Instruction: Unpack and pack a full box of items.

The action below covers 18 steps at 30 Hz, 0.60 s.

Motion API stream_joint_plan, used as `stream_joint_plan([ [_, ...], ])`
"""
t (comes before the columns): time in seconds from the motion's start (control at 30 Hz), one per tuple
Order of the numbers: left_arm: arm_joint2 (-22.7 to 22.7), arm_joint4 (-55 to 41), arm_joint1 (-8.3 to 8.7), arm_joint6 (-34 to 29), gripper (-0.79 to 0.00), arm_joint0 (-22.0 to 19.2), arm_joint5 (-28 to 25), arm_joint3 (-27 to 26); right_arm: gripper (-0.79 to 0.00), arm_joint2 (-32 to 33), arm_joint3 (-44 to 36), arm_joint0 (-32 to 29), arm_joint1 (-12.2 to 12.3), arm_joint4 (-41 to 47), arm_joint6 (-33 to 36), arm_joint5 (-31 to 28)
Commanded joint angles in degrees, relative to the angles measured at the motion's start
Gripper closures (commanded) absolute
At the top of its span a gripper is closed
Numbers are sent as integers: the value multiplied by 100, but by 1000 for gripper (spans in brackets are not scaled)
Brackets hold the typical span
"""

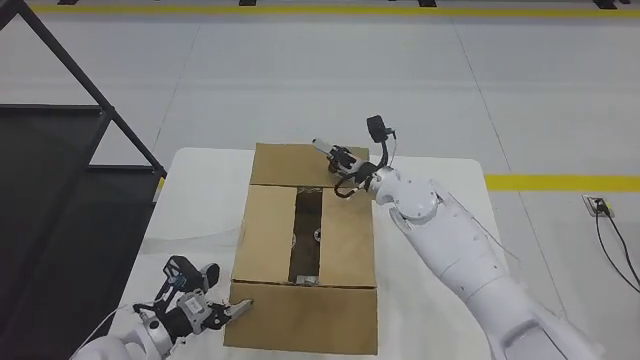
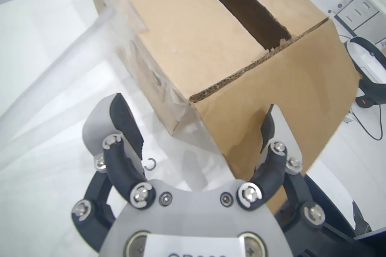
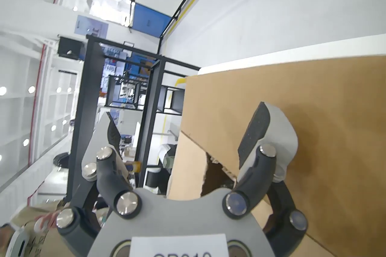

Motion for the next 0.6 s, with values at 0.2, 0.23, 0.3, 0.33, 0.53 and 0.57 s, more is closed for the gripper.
stream_joint_plan([
  [0.2, -182, -700, -38, 193, -785, -80, 969, 232, -785, 282, -914, -383, 211, 5, 1488, -50],
  [0.23, -171, -725, -47, 196, -785, -106, 1148, 241, -785, 310, -1035, -443, 237, -35, 1584, 4],
  [0.3, -165, -732, -50, 206, -785, -115, 1207, 240, -785, 366, -1244, -546, 284, -146, 1686, 236],
  [0.33, -165, -732, -50, 206, -785, -115, 1207, 240, -785, 404, -1342, -592, 306, -189, 1692, 395],
  [0.53, -165, -732, -50, 206, -785, -115, 1207, 240, -785, 404, -1342, -592, 306, -189, 1692, 395],
  [0.57, -165, -732, -50, 206, -785, -115, 1207, 240, -785, 404, -1342, -592, 306, -189, 1692, 395],
])
